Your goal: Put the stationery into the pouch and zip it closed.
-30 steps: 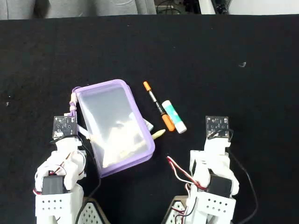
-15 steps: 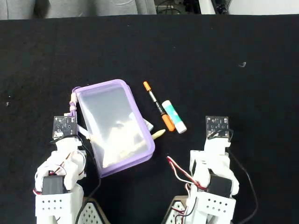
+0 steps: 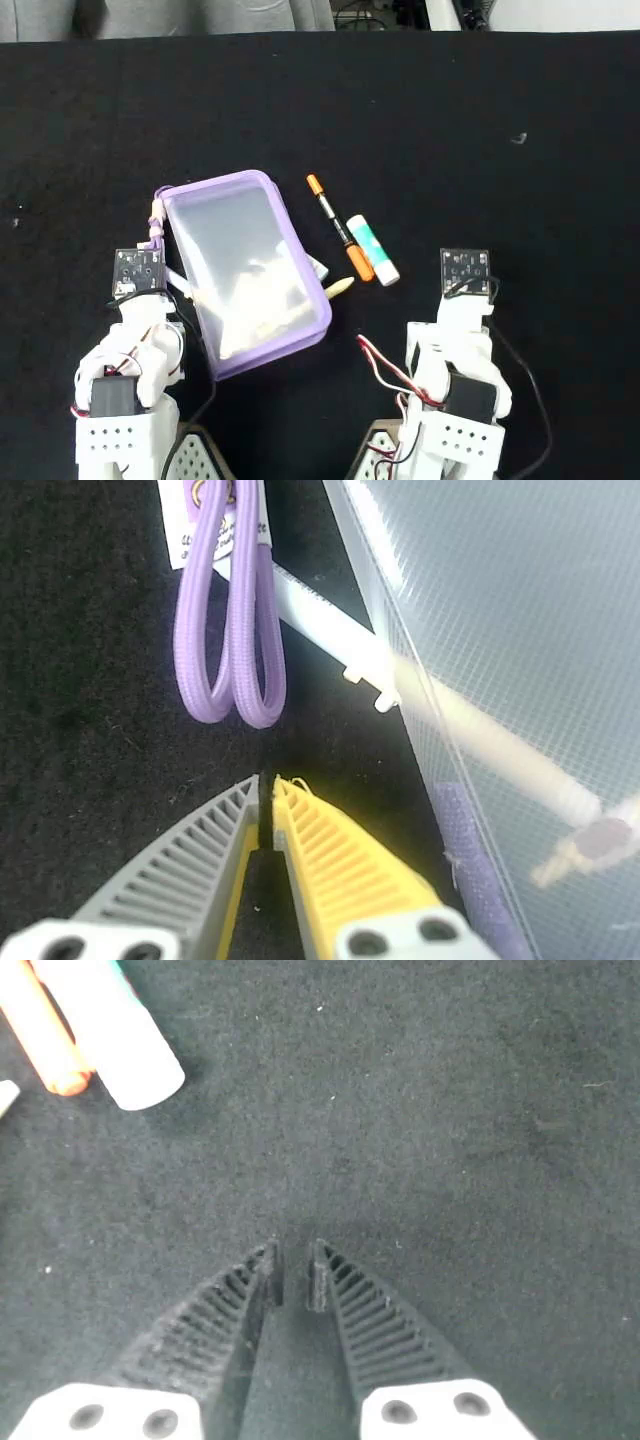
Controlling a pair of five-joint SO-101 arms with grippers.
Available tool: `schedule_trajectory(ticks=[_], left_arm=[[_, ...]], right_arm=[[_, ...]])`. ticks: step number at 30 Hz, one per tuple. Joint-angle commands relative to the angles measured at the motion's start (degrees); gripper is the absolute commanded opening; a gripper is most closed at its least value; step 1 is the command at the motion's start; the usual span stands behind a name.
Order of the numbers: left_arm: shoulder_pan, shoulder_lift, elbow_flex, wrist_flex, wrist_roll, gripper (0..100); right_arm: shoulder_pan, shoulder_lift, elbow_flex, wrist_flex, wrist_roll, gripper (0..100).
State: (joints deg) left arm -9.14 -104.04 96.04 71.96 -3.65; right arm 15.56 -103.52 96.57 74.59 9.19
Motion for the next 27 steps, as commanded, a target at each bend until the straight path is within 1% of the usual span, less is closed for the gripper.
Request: schedule_trajectory(ticks=[1,27], left_arm=[[-0.31,-0.26,1.36,0.44,0.35,3],[0.22,-0.26,1.36,0.35,0.35,3]], right_arm=[[0.79,-4.97,-0.13,0.18,-0.53,5.4],[0.79,-4.97,-0.13,0.18,-0.53,5.4]])
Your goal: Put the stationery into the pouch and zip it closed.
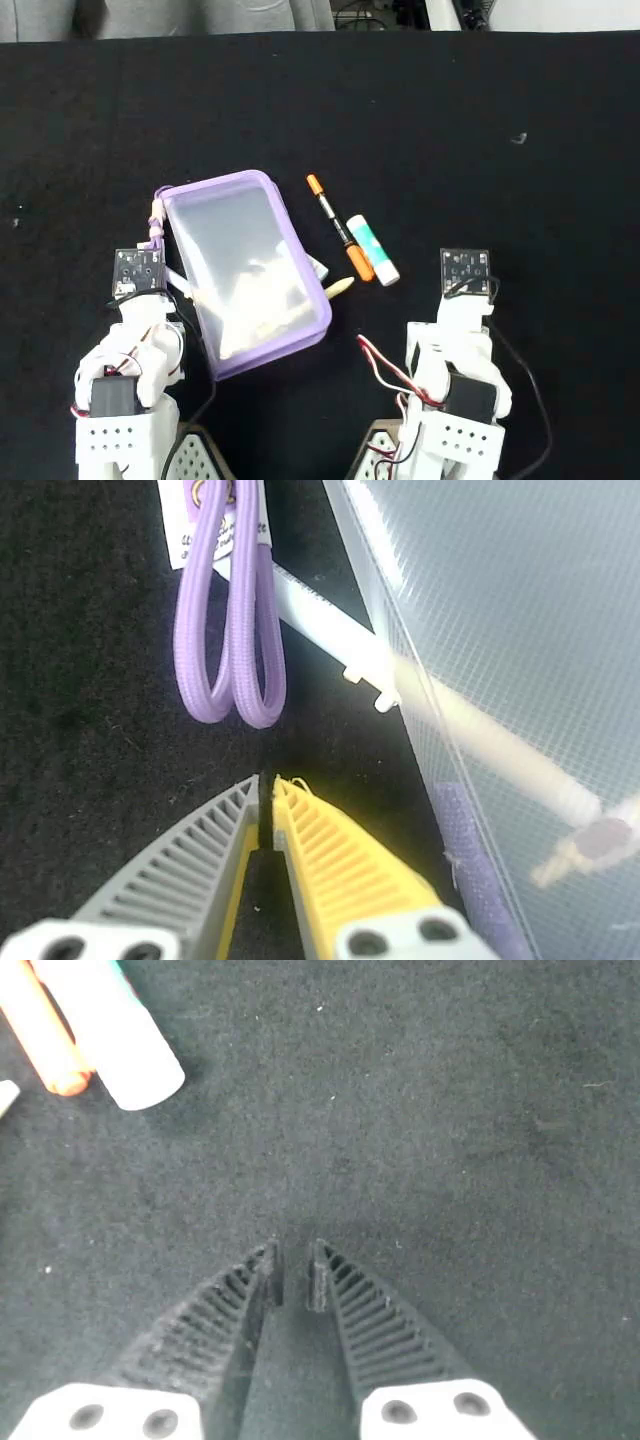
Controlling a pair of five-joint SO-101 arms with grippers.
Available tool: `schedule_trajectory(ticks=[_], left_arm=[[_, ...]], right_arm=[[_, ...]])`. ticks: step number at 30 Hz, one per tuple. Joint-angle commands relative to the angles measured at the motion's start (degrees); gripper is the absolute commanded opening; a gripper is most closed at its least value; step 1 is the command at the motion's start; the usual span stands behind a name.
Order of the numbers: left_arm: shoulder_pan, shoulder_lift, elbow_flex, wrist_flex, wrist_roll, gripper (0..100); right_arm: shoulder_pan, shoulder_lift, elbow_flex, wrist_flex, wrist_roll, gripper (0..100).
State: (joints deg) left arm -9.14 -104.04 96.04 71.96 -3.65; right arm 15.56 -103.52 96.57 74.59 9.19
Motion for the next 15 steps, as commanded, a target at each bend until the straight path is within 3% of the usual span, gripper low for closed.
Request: schedule_trajectory(ticks=[1,5,15], left_arm=[[0.66,-0.26,1.36,0.35,0.35,3],[7.96,-0.26,1.36,0.26,0.18,3],[34.68,-0.26,1.36,-0.09,0.09,3]], right_arm=[[0.79,-4.97,-0.13,0.18,-0.53,5.4],[0.79,-4.97,-0.13,0.18,-0.53,5.4],[0.79,-4.97,-0.13,0.18,-0.53,5.4]])
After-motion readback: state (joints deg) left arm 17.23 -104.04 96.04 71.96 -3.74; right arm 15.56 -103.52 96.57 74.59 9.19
